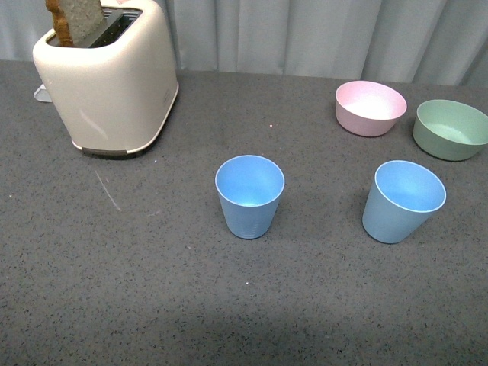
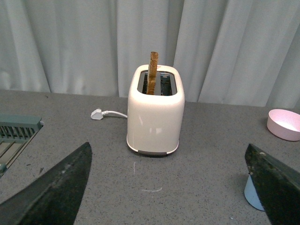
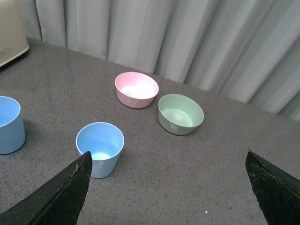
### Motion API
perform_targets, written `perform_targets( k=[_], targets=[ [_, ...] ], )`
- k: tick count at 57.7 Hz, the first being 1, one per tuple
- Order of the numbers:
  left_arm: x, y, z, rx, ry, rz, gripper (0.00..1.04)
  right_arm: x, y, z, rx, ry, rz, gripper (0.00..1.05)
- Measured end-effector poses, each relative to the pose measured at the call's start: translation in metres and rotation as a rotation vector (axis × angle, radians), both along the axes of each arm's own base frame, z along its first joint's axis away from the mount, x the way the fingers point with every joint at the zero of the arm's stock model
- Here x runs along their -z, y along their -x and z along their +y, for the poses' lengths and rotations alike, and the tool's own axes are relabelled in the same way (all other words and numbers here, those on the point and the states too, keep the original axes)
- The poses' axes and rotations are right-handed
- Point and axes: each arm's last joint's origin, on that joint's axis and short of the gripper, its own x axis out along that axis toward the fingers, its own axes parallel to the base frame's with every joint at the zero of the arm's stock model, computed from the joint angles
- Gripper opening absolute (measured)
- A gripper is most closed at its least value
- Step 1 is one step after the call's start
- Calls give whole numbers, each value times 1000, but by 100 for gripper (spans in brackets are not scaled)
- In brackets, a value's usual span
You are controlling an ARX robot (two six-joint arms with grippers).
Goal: Stack blue cups with both arms
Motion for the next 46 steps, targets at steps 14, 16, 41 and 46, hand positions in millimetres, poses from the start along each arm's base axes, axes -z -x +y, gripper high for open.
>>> perform_targets(
  k=[14, 16, 41, 46],
  targets=[
    [0, 0, 0, 0, -2, 0, 98, 3, -74, 3, 39, -125, 254, 95],
    [0, 0, 0, 0, -2, 0, 98, 7, -84, 3, 47, -148, 297, 95],
    [0, 0, 0, 0, -3, 0, 98, 66, -186, 29, 167, -198, 736, 95],
    [0, 0, 0, 0, -3, 0, 98, 72, -196, 34, 173, -209, 765, 95]
  ],
)
